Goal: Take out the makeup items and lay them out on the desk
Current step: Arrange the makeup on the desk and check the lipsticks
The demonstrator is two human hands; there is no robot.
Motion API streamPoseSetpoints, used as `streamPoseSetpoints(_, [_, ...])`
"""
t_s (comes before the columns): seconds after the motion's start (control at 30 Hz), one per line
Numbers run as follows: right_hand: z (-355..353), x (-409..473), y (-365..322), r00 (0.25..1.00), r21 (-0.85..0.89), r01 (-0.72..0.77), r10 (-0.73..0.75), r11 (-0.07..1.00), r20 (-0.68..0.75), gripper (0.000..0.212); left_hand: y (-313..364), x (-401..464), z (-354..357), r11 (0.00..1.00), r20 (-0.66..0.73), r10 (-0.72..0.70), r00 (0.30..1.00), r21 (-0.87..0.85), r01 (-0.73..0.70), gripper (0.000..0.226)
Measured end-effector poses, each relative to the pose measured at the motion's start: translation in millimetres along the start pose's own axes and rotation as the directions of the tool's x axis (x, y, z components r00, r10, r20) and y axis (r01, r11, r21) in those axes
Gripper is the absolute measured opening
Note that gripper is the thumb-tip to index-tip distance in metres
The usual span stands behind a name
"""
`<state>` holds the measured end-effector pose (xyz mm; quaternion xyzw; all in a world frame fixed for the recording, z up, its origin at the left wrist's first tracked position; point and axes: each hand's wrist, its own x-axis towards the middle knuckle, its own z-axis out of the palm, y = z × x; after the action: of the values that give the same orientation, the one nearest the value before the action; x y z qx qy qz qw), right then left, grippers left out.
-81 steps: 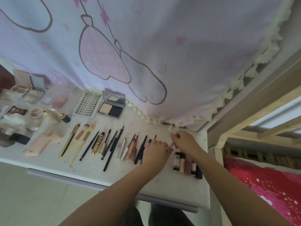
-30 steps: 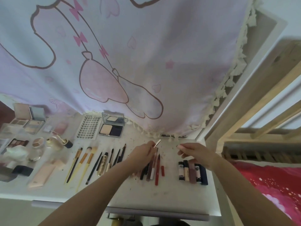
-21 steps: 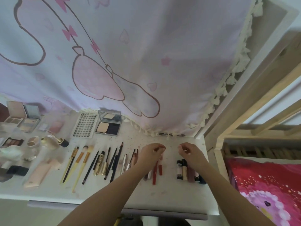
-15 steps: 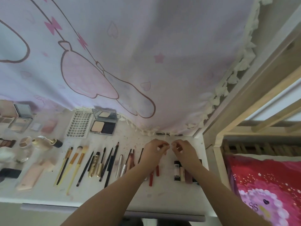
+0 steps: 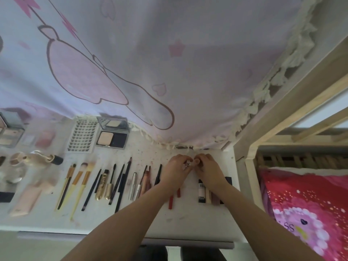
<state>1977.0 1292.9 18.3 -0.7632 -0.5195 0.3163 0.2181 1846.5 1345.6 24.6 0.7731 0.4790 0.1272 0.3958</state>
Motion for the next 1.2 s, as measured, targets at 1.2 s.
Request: streamPoseSetpoints(1.2, [-46.0, -46.5, -50.6, 0.935, 0.053, -0.187, 0.162, 0.981, 0.315, 0.042, 3.5, -71.3, -21.0, 0.940, 0.070, 0.139, 0.988, 0.303, -0.154, 0.032])
